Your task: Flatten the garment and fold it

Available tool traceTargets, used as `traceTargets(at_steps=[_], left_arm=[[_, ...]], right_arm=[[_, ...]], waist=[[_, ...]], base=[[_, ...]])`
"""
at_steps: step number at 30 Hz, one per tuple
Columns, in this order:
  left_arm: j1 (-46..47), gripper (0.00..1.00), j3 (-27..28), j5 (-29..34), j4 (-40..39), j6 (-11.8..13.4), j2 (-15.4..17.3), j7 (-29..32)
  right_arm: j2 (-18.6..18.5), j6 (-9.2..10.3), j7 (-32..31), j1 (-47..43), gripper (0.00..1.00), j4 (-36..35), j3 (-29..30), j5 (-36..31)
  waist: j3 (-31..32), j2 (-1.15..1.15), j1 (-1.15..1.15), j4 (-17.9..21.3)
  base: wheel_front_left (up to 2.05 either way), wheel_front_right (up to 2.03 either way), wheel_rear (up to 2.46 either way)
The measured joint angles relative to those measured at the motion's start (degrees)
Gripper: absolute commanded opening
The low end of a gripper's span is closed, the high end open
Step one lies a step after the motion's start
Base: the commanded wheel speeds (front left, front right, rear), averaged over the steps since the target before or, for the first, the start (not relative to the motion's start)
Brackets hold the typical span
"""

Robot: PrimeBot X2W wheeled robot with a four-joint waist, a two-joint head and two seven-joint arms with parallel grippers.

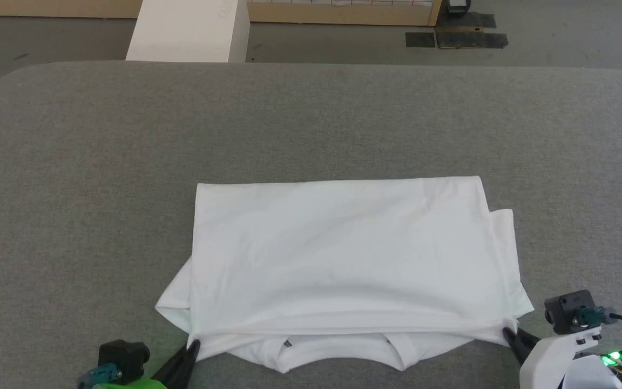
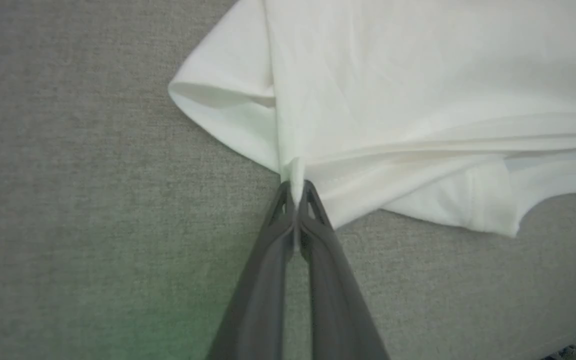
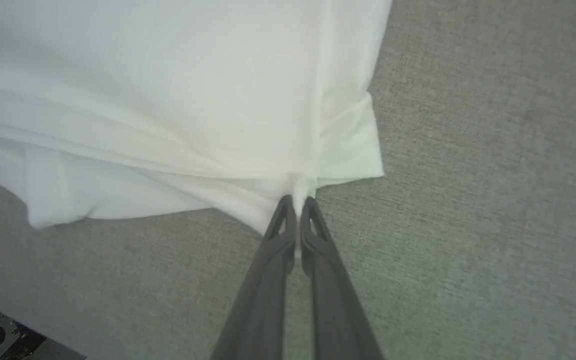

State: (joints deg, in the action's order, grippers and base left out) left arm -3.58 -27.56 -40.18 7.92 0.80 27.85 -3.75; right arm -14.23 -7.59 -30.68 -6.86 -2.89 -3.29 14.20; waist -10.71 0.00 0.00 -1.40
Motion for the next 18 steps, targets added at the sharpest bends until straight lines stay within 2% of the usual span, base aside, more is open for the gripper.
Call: traceTargets(at_steps=[5, 9, 18], left_arm=[[0.4, 1.0, -0.1, 0.0, 2.3, 0.0, -1.0, -0.4], [0.0, 1.0, 1.2, -0.2, 3.2, 1.3, -1.5, -2.8], [-0.8, 1.0, 9.0, 0.1, -0.9, 4.7, -1.9, -10.4]], right_arm=[[1.7, 0.01, 0.6, -0.2, 1.0, 1.6, 1.1, 1.1], [3.9, 0.01, 1.5, -0.6, 1.0, 0.0, 4.0, 3.0], [8.3, 0.02, 2.5, -1.5, 1.0, -6.9, 11.9, 7.6]], waist=[[1.0, 0.0, 0.0, 0.0], [2.3, 0.0, 0.0, -0.2], [4.8, 0.0, 0.0, -1.0]], base=[[0.0, 0.0, 0.0], [0.0, 0.0, 0.0], [0.0, 0.0, 0.0]])
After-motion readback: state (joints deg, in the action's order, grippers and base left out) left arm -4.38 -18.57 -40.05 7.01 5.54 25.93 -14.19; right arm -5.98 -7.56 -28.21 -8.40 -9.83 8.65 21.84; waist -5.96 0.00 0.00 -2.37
